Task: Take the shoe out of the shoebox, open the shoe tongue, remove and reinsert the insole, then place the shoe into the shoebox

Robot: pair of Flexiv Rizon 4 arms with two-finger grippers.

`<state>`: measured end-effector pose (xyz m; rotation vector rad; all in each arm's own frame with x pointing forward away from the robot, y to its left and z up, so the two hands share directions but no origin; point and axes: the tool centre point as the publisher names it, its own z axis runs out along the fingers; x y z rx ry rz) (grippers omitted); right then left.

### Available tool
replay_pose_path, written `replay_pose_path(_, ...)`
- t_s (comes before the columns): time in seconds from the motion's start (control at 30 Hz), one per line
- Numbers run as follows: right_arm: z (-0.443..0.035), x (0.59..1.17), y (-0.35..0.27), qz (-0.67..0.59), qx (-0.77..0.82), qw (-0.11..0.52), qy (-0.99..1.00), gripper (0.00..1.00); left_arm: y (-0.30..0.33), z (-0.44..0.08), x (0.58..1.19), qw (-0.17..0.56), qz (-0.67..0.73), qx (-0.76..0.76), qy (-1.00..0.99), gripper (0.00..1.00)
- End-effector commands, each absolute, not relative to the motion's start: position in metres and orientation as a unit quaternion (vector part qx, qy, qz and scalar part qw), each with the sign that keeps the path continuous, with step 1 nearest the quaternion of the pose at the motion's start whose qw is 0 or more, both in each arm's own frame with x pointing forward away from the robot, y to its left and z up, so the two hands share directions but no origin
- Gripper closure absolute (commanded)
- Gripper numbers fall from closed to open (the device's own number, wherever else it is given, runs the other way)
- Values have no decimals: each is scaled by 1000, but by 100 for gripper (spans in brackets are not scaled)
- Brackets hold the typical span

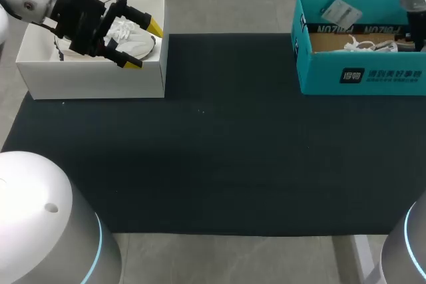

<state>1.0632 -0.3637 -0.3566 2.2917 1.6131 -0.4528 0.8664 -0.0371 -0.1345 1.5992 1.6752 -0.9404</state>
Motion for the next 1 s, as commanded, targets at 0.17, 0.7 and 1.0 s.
replay_pose_path(0.17, -333, 1070, -362, -148, 803, 155, 556, 58, -37, -134, 866, 314, -356, 608, 636, 0)
replay_pose_path(0.7, -203, 1055, -309, 19, 812, 128, 569, 40, -37, -134, 866, 314, -356, 608, 636, 0)
replay_pose_path(1.0, -158, 1034, -263, 100, 802, 71, 585, 0, -37, -134, 866, 314, -356, 608, 636, 0)
